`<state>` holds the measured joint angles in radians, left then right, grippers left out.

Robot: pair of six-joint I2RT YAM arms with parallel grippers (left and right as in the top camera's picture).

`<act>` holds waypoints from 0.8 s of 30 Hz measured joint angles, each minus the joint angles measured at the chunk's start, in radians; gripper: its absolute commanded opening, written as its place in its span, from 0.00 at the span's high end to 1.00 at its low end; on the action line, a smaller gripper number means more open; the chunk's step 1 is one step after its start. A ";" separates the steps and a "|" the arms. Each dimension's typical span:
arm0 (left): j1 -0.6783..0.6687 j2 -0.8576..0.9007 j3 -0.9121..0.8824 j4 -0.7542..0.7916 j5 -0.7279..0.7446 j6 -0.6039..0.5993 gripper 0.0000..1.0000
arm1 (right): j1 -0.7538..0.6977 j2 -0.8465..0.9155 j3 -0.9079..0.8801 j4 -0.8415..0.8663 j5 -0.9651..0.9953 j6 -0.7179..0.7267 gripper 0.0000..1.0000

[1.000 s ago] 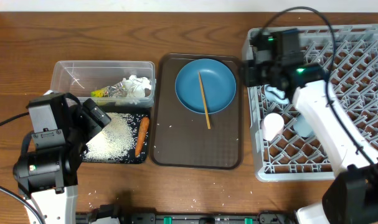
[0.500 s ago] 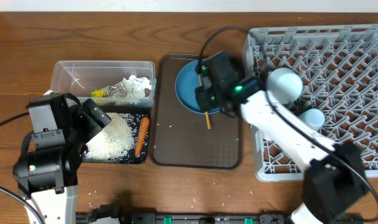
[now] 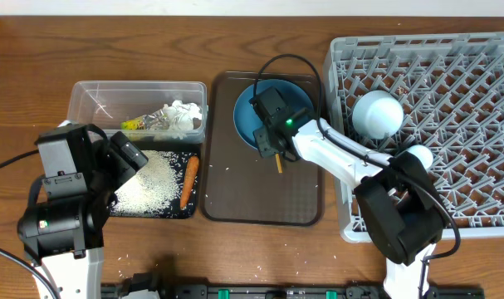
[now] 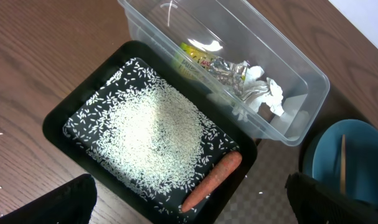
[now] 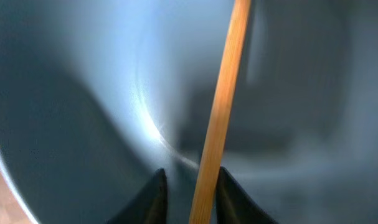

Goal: Sort waste into correct bins and load items into the dishwasher rack
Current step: 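Return the right gripper to the plate and grasp the second chopstick, then carry the second chopstick into the rack and release it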

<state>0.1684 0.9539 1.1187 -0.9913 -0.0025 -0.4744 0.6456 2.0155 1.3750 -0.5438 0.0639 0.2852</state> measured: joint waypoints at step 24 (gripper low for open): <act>0.000 0.000 0.000 0.000 0.000 0.000 0.01 | -0.371 -0.476 0.077 -0.216 0.016 -0.072 0.99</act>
<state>0.1684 0.9539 1.1187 -0.9913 -0.0025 -0.4744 0.2749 1.5394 1.4521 -0.7601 0.0795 0.2134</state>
